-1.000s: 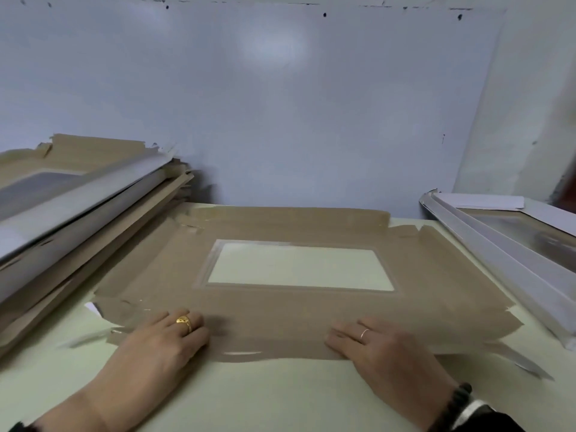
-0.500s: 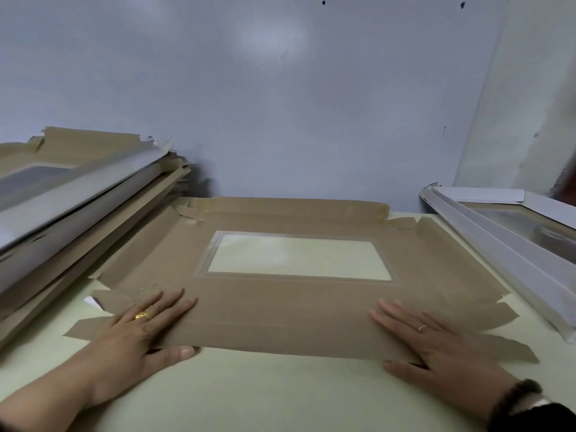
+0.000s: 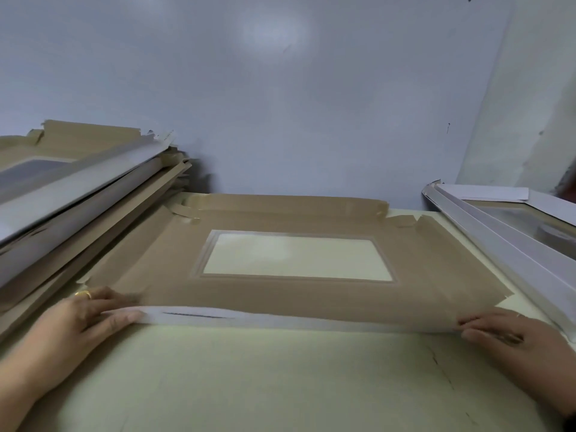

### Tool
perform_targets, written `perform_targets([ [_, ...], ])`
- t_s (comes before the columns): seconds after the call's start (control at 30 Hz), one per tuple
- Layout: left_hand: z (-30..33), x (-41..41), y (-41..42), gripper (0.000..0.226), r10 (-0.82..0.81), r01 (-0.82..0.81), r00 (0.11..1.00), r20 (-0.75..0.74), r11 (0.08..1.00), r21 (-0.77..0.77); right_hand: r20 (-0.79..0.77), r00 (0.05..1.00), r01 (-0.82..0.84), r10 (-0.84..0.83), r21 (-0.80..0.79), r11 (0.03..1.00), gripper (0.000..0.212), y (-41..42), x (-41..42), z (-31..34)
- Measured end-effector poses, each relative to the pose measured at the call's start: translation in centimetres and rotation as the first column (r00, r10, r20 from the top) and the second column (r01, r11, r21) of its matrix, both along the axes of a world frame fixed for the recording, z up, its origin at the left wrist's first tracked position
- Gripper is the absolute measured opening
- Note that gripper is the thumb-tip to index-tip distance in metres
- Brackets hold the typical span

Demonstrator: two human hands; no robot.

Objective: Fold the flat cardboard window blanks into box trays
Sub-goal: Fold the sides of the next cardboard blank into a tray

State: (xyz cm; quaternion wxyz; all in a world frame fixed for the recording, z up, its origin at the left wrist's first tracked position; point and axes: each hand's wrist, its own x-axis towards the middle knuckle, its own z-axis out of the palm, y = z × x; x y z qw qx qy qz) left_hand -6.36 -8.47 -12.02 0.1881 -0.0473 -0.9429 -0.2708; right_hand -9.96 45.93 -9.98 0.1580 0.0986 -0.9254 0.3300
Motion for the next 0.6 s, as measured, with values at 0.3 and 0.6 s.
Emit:
perform_targets([
  [0.3, 1.0, -0.1, 2.6, 0.02, 0.209, -0.227, 0.974, -0.088, 0.878, -0.421, -0.173, 0.947, 0.32, -0.269, 0.478, 0.818, 0.028, -2.1, -0.6, 1.2],
  [0.6, 2.2, 0.7, 9.5, 0.037, 0.006, -0.073, 0.991, -0.134, 0.861, -0.503, -0.266, 0.958, 0.087, 0.107, 0.622, 0.778, 0.047, -6.6, -0.2, 1.1],
])
